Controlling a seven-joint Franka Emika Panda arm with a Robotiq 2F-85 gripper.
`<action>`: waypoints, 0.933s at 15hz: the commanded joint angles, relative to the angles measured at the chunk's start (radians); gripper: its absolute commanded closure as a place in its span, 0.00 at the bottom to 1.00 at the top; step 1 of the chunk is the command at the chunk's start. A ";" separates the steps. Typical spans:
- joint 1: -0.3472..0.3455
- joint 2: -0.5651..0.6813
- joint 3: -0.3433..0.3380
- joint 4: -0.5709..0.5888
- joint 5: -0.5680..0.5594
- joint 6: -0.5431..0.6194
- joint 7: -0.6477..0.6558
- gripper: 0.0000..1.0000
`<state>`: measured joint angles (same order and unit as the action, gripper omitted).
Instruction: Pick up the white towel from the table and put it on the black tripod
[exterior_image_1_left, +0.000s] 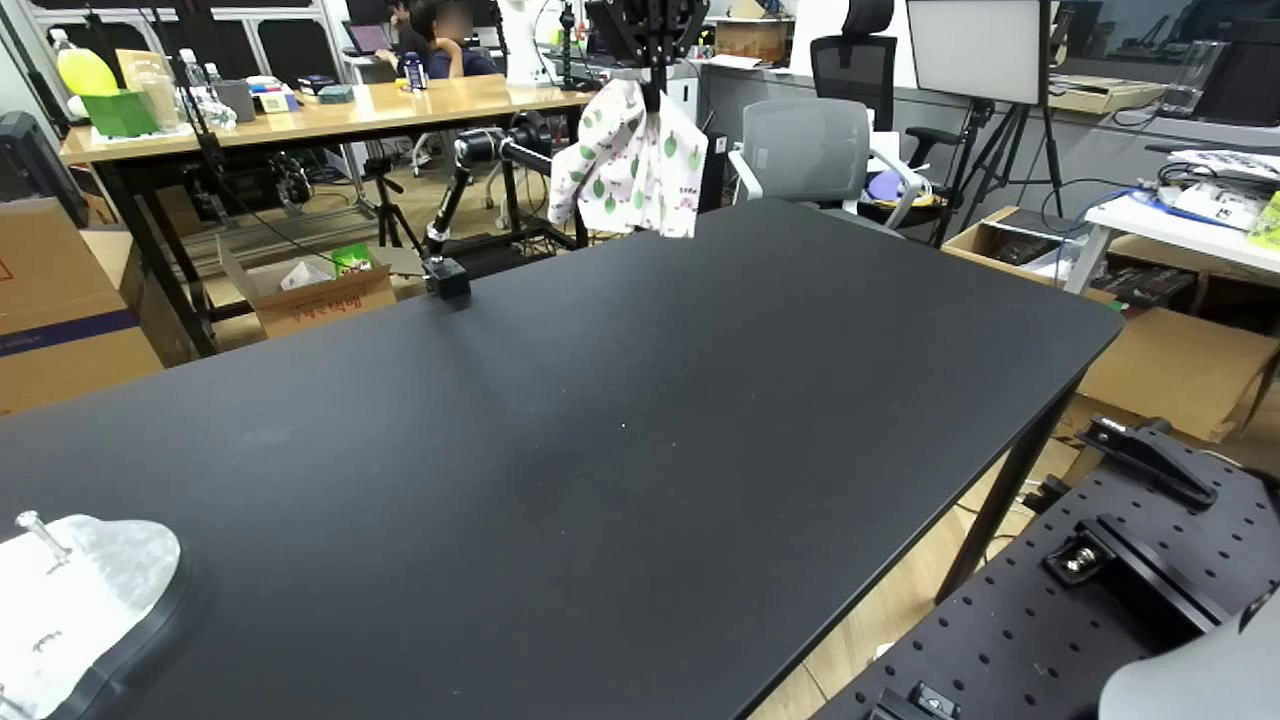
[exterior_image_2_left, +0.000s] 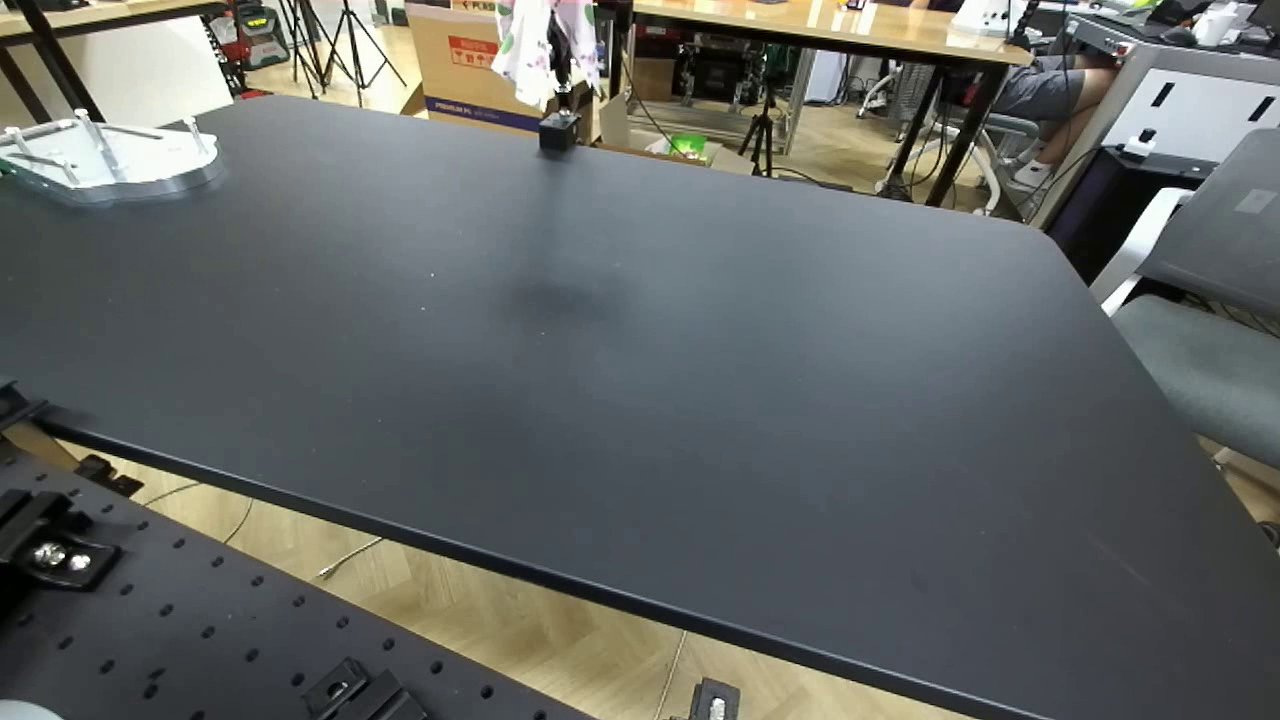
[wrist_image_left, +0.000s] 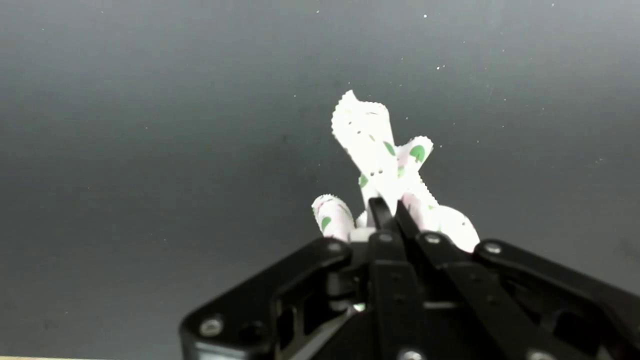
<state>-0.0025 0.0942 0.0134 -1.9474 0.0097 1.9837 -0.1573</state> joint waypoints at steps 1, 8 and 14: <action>-0.007 0.024 -0.005 0.037 0.006 -0.021 -0.026 0.71; -0.016 -0.004 -0.015 0.014 0.004 -0.027 -0.055 0.24; -0.017 -0.068 -0.013 -0.013 0.008 -0.052 -0.083 0.00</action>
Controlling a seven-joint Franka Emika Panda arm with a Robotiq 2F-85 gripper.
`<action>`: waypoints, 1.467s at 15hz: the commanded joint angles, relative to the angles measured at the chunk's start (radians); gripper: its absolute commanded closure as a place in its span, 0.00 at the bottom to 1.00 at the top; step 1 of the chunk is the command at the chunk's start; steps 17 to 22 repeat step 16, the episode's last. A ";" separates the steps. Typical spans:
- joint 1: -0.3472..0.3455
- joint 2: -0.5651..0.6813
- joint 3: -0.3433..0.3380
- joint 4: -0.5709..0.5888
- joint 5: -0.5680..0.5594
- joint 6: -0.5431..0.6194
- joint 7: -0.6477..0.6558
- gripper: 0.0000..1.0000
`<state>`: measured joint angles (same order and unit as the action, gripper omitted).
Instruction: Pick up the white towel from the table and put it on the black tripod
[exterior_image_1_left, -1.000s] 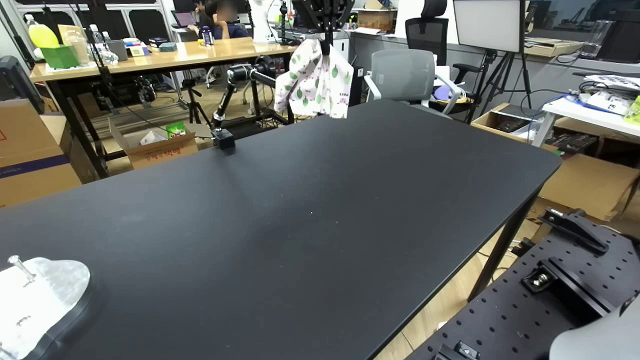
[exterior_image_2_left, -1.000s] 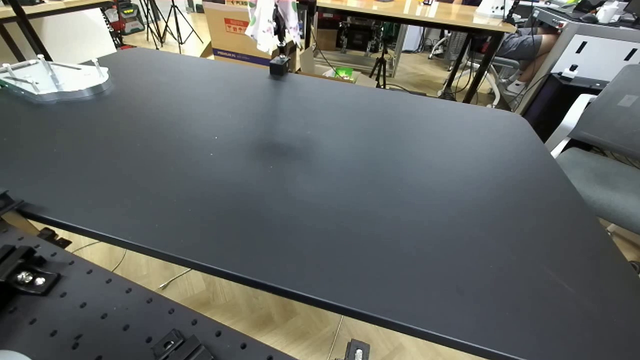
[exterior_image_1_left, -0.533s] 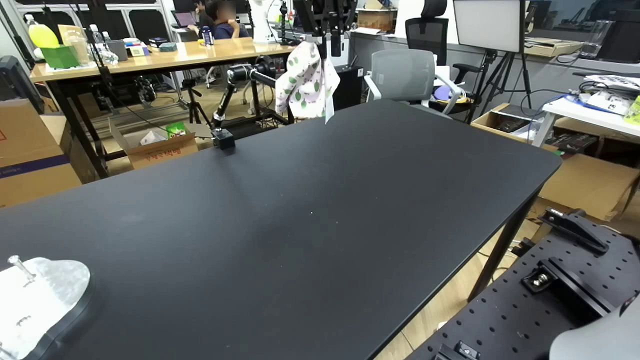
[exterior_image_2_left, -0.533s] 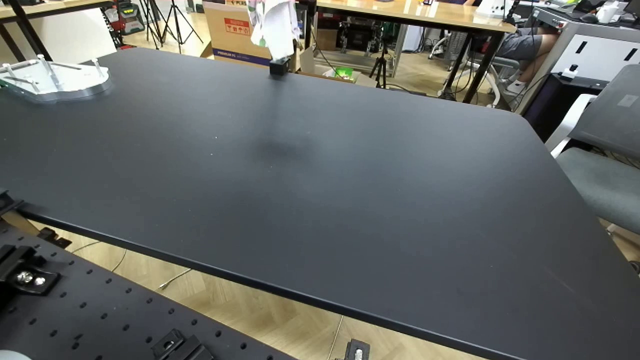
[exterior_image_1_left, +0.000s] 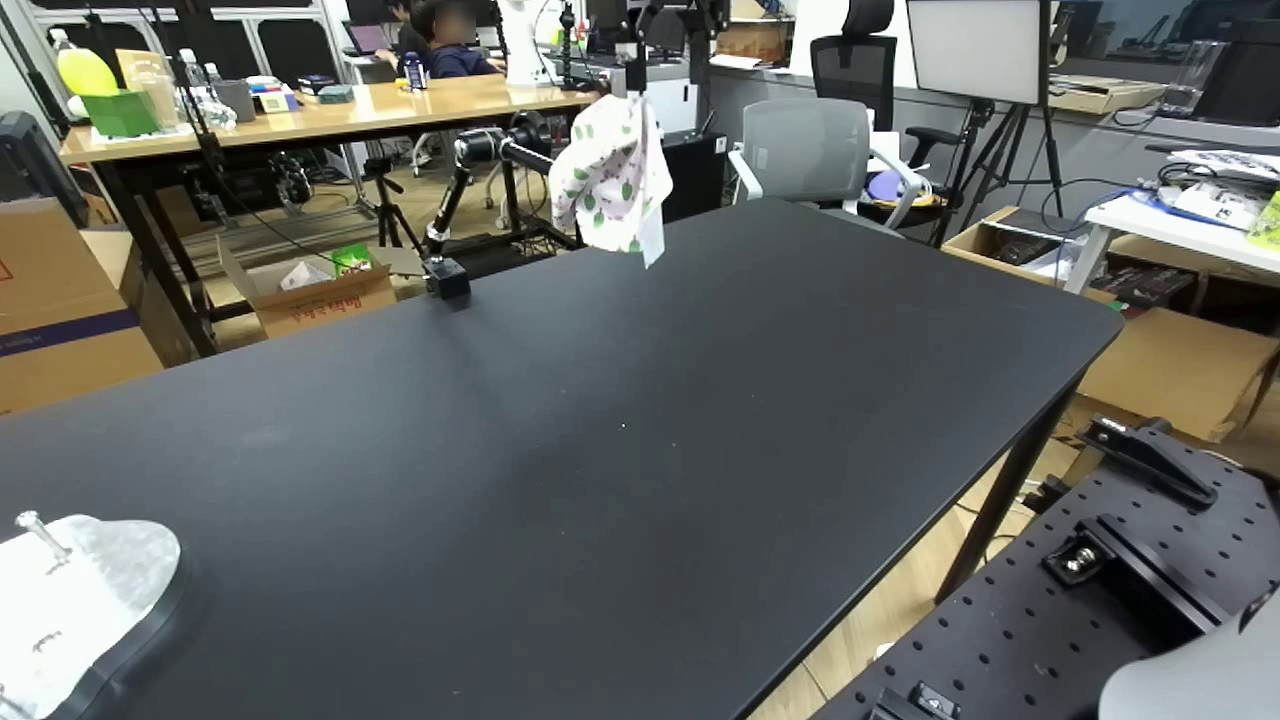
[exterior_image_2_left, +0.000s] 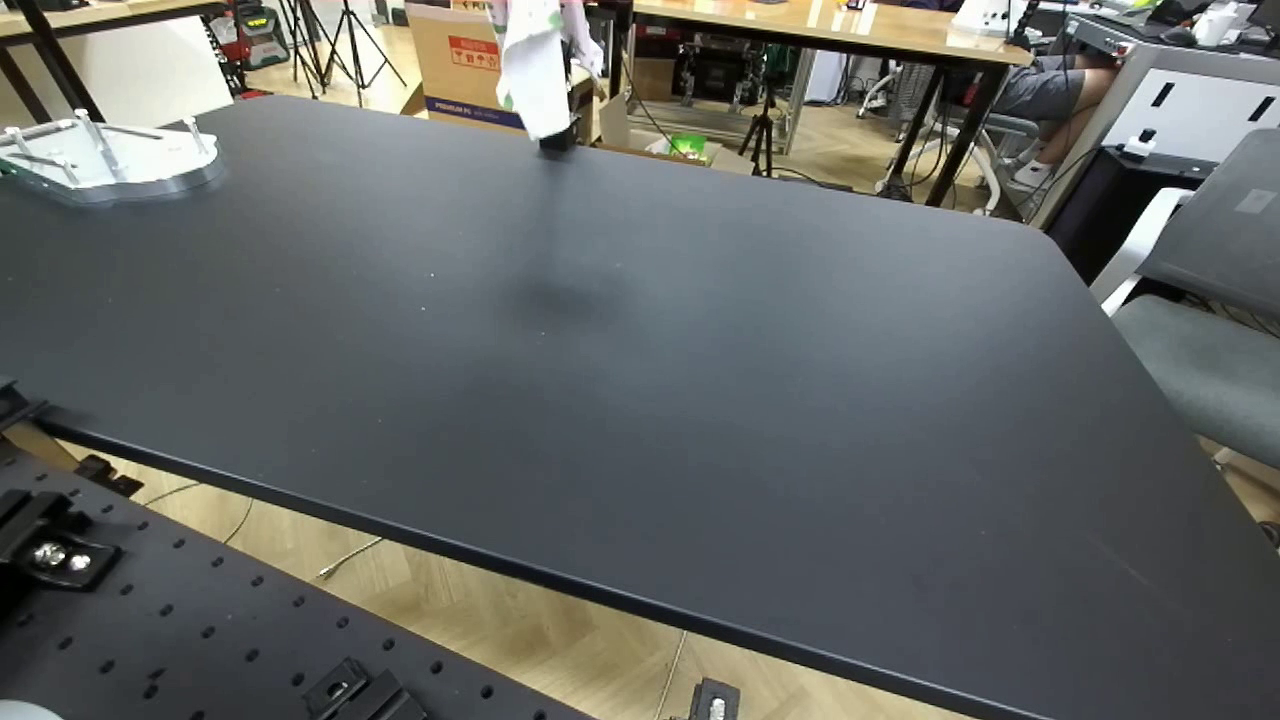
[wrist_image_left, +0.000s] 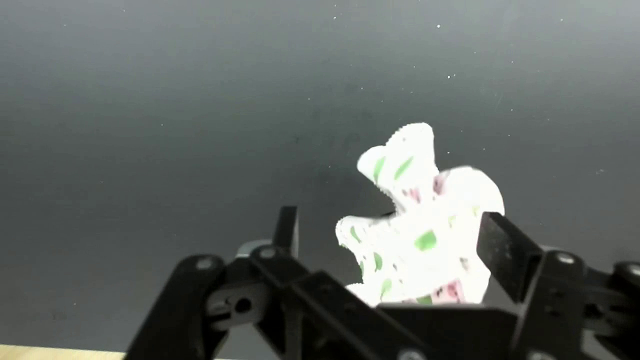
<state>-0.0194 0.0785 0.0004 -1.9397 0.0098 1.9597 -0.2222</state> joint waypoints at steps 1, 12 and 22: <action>0.002 -0.065 0.001 -0.025 0.009 -0.032 -0.024 0.00; 0.013 -0.106 0.000 -0.047 0.014 -0.057 -0.055 0.00; 0.013 -0.107 0.000 -0.049 0.015 -0.057 -0.056 0.00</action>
